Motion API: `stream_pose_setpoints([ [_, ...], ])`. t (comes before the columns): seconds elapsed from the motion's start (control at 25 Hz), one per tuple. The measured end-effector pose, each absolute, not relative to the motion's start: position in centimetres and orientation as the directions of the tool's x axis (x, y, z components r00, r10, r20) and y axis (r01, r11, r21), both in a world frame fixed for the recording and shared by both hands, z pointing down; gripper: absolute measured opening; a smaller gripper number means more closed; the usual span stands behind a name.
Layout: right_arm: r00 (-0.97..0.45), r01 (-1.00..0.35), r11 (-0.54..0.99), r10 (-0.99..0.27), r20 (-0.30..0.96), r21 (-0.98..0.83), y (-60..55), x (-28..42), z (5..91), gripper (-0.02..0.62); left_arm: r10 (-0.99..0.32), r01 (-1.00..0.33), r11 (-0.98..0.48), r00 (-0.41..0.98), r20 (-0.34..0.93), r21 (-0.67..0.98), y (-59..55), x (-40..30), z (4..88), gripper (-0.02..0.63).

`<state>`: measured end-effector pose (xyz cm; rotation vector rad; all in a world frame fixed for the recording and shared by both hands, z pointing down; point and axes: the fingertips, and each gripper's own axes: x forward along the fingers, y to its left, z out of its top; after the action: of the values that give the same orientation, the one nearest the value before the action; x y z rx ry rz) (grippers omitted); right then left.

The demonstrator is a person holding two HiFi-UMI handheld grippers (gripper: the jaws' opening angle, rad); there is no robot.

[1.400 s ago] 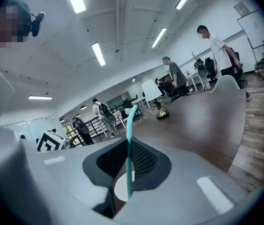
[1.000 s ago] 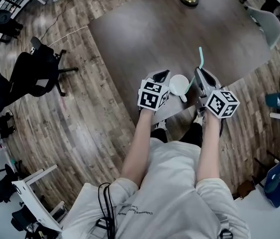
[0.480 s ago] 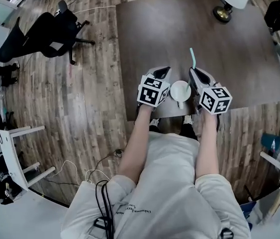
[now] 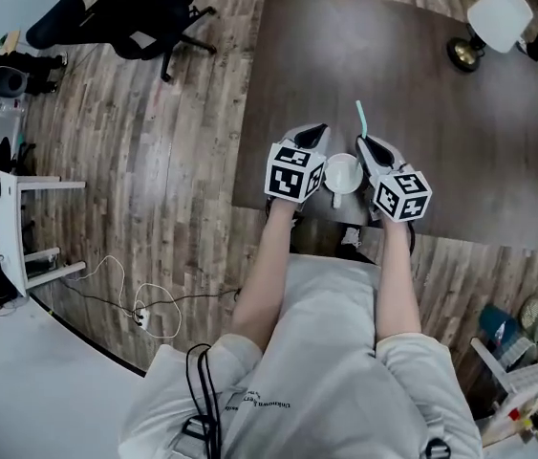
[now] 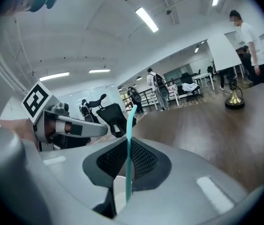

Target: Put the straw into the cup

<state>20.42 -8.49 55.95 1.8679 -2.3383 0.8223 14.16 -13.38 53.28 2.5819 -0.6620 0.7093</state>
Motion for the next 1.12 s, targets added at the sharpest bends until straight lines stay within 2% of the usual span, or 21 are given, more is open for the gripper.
stream_pose_setpoints([
  [0.12, -0.337, -0.925, 0.23, -0.865, 0.372, -0.302, -8.5, 19.7, 56.6, 0.048, -0.379, -0.575, -0.786, 0.74, 0.556, 0.229, -13.0, 13.7, 53.9, 0.001],
  [0.36, -0.46, -0.884, 0.386, -0.821, 0.339, -0.264, -9.4, 17.5, 56.3, 0.048, -0.471, -0.661, -0.714, 0.696, 0.542, 0.229, -12.9, 11.7, 53.4, 0.001],
  [0.52, -0.478, -0.878, 0.424, -0.772, 0.419, -0.22, -9.4, 16.7, 57.9, 0.048, -0.533, -0.722, -0.649, 0.656, 0.534, 0.24, -13.0, 9.5, 53.3, 0.001],
  [0.8, -0.502, -0.863, 0.392, -0.735, 0.456, -0.317, -8.9, 16.5, 59.3, 0.048, -0.6, -0.786, -0.562, 0.601, 0.529, 0.256, -11.6, 6.5, 53.9, 0.001],
  [1.0, -0.494, -0.858, 0.327, -0.737, 0.462, -0.396, -8.8, 16.9, 60.1, 0.048, -0.603, -0.794, -0.547, 0.593, 0.534, 0.264, -10.3, 6.7, 55.1, 0.001],
  [1.12, -0.488, -0.866, 0.325, -0.72, 0.494, -0.381, -8.3, 16.7, 61.1, 0.048, -0.606, -0.796, -0.545, 0.592, 0.531, 0.265, -10.2, 7.0, 55.1, 0.001],
])
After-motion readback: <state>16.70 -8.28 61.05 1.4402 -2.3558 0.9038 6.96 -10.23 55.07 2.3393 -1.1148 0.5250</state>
